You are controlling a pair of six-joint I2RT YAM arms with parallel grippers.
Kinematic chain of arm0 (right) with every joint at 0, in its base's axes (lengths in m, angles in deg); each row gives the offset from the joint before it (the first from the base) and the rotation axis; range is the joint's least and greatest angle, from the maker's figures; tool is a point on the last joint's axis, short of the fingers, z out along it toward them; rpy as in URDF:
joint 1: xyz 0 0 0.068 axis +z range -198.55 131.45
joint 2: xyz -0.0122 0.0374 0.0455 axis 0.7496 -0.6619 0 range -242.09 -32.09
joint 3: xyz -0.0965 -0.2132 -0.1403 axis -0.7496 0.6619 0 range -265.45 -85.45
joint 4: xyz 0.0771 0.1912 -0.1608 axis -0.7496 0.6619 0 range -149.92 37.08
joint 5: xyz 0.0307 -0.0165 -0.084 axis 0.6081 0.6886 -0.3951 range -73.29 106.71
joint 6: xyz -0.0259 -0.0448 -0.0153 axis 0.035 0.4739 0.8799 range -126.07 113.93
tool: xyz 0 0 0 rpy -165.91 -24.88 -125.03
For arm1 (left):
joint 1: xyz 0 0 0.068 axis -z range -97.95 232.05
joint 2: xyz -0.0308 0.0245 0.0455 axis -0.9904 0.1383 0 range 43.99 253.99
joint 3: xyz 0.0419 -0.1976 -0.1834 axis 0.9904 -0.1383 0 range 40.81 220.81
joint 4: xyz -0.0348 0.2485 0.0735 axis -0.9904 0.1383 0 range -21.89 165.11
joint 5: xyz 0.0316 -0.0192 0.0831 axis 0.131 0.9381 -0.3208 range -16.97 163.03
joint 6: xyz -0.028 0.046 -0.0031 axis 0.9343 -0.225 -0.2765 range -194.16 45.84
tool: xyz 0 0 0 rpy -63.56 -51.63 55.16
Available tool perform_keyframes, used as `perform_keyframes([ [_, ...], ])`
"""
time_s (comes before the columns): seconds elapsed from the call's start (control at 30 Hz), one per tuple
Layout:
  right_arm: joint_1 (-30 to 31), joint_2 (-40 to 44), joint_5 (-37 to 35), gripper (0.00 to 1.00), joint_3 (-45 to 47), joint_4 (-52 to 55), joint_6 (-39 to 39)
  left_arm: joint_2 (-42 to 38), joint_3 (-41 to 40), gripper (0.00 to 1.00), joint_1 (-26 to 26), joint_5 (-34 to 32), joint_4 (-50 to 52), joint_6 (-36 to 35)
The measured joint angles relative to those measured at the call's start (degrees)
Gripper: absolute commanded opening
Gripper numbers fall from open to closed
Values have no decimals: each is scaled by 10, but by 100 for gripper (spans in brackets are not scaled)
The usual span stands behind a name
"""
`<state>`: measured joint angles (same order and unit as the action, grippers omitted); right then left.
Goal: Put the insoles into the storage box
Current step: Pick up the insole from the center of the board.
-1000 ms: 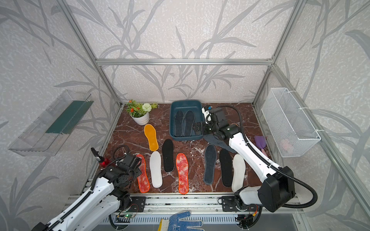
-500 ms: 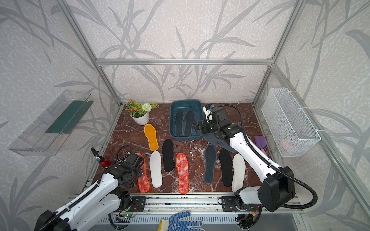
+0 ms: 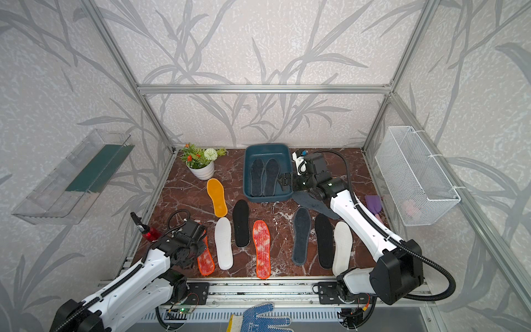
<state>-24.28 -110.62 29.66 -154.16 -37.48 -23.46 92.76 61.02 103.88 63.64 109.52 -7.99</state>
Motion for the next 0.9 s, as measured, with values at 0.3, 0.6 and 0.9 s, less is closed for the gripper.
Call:
perform_keyframes([
  [0.3,0,0,6,99,3,-1,-2,-62,1,0,-2,-3,13,-2],
  [0.6,0,-1,30,100,3,-1,-9,-218,37,0,-3,-30,14,-63],
  [0.9,7,-24,98,85,3,-1,-17,-247,56,0,-3,33,-88,-195],
])
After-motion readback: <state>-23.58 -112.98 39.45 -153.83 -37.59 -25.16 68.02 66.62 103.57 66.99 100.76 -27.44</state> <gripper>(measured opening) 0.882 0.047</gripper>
